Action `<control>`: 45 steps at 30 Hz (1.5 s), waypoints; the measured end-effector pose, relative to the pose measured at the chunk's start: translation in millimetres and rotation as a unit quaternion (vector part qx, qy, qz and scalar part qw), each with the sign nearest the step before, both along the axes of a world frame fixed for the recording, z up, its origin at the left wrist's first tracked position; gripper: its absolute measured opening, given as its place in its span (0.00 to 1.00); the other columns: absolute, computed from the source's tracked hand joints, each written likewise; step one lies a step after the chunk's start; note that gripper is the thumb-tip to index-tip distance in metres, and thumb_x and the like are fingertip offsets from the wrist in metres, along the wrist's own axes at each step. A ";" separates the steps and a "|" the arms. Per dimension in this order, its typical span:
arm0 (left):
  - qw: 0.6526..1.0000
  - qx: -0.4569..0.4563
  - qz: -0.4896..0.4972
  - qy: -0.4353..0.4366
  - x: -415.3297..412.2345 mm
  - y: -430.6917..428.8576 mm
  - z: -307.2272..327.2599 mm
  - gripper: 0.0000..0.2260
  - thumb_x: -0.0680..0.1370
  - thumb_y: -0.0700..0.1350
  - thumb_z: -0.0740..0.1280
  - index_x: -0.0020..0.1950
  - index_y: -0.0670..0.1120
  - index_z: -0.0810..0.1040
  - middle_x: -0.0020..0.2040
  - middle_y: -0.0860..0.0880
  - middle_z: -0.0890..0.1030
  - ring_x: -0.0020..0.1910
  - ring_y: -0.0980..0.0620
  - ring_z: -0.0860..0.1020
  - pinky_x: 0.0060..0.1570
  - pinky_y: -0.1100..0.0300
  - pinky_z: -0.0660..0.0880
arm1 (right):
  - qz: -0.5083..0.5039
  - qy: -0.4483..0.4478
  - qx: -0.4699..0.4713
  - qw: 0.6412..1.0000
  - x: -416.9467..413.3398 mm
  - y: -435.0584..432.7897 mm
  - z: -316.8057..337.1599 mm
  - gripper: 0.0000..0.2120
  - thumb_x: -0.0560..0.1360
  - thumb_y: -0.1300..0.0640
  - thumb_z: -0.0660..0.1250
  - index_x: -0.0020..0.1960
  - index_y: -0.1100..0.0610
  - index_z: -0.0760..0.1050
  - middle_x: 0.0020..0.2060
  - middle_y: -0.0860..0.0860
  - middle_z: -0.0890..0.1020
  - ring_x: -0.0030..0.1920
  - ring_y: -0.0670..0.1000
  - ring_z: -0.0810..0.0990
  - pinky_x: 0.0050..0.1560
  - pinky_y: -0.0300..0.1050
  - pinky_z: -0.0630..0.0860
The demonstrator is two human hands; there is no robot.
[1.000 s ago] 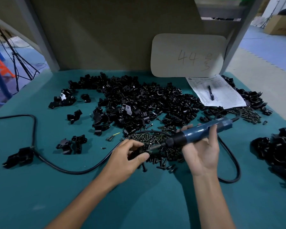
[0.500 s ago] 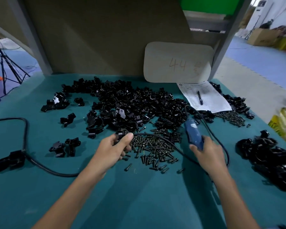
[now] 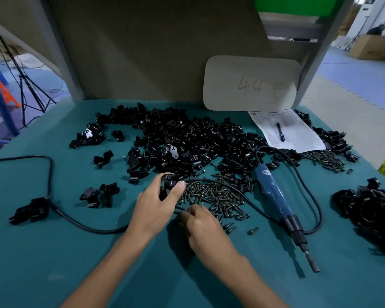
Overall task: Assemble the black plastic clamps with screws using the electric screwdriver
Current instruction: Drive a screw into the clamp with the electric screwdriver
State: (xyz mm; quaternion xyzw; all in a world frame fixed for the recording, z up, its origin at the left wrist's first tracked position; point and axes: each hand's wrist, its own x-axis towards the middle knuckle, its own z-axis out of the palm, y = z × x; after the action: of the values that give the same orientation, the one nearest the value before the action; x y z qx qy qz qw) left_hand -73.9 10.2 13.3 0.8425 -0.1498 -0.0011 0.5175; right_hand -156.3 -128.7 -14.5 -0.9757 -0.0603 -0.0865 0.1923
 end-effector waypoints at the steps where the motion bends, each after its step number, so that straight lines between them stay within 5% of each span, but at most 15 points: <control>1: 1.000 0.005 0.001 -0.004 -1.6 0.4 -0.8 0.19 0.76 0.72 0.60 0.58 0.62 0.75 0.44 0.62 0.81 0.43 0.61 0.79 0.46 0.55 0.76 | -0.011 -0.011 0.028 0.999 0.9 -3.4 0.5 0.12 0.82 0.66 0.63 0.63 0.59 0.79 0.50 0.52 0.74 0.51 0.54 0.74 0.50 0.43 0.70; 5: 1.000 0.019 -0.001 -0.015 -7.5 0.1 -5.7 0.21 0.76 0.72 0.56 0.65 0.66 0.72 0.43 0.62 0.82 0.44 0.61 0.79 0.49 0.55 0.76 | -0.105 -0.065 0.274 0.954 2.7 -33.8 19.9 0.08 0.81 0.60 0.68 0.57 0.51 0.84 0.50 0.41 0.82 0.51 0.40 0.79 0.52 0.30 0.72; 9: 0.998 0.054 -0.021 -0.026 -14.9 -8.5 -15.9 0.24 0.76 0.70 0.55 0.69 0.64 0.72 0.41 0.57 0.83 0.39 0.59 0.79 0.41 0.61 0.74 | -0.103 -0.048 0.521 0.846 8.0 -54.2 29.2 0.10 0.81 0.62 0.69 0.52 0.49 0.86 0.45 0.47 0.86 0.46 0.46 0.84 0.49 0.42 0.80; 12: 0.992 0.103 -0.029 -0.066 -18.9 -13.7 -21.7 0.27 0.75 0.66 0.54 0.68 0.57 0.78 0.47 0.52 0.85 0.39 0.57 0.77 0.39 0.68 0.69 | -0.056 -0.011 0.593 0.803 9.5 -53.3 29.4 0.12 0.81 0.63 0.68 0.53 0.50 0.86 0.45 0.51 0.86 0.46 0.49 0.84 0.48 0.43 0.81; 17: 0.985 0.141 -0.053 -0.088 -19.5 -14.8 -22.3 0.27 0.75 0.64 0.54 0.67 0.54 0.79 0.59 0.54 0.83 0.54 0.57 0.79 0.49 0.66 0.73 | -0.011 0.033 0.573 0.819 10.6 -54.6 28.2 0.11 0.82 0.63 0.66 0.52 0.51 0.85 0.45 0.50 0.86 0.46 0.48 0.83 0.50 0.42 0.80; 22: 0.978 0.170 -0.084 -0.087 -21.4 -16.1 -19.9 0.30 0.75 0.66 0.52 0.71 0.57 0.76 0.63 0.55 0.81 0.59 0.54 0.79 0.55 0.57 0.76 | 0.023 0.073 0.541 0.838 9.7 -61.8 34.8 0.10 0.82 0.62 0.66 0.53 0.53 0.85 0.48 0.52 0.86 0.48 0.49 0.83 0.51 0.45 0.81; 30: 0.968 0.196 -0.112 -0.107 -21.8 -16.5 -22.7 0.29 0.76 0.65 0.54 0.73 0.55 0.73 0.54 0.54 0.81 0.52 0.52 0.77 0.50 0.52 0.76 | 0.002 0.131 0.457 0.880 15.2 -69.5 42.3 0.05 0.81 0.57 0.69 0.52 0.57 0.83 0.43 0.50 0.85 0.42 0.47 0.81 0.45 0.46 0.81; 35: 0.951 0.236 -0.120 -0.159 -21.4 -18.1 -25.2 0.21 0.76 0.60 0.58 0.67 0.56 0.75 0.40 0.54 0.73 0.40 0.52 0.71 0.35 0.51 0.75 | -0.012 0.111 0.191 0.975 15.6 -57.0 43.8 0.18 0.85 0.46 0.61 0.37 0.46 0.69 0.31 0.44 0.74 0.32 0.40 0.71 0.34 0.38 0.65; 40: 0.952 0.227 -0.116 -0.169 -20.2 -18.4 -23.6 0.24 0.76 0.62 0.58 0.70 0.57 0.74 0.43 0.55 0.74 0.42 0.52 0.72 0.36 0.53 0.75 | 0.040 0.171 0.172 0.969 12.6 -66.5 57.8 0.12 0.84 0.49 0.60 0.42 0.48 0.72 0.34 0.42 0.76 0.35 0.40 0.73 0.35 0.37 0.67; 45: 0.952 0.212 -0.106 -0.194 -20.6 -19.1 -26.1 0.24 0.76 0.60 0.59 0.68 0.54 0.76 0.43 0.54 0.75 0.43 0.51 0.74 0.34 0.54 0.75 | 0.046 0.171 0.147 0.973 14.0 -66.5 57.3 0.19 0.86 0.45 0.57 0.38 0.49 0.70 0.30 0.43 0.75 0.31 0.42 0.70 0.35 0.42 0.67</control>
State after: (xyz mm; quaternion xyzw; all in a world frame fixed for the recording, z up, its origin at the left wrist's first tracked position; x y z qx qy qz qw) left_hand -94.5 -9.0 -12.9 0.8961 -0.3322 0.0758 0.2844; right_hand -142.4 -195.2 42.8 -0.9334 -0.0580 0.0822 0.3446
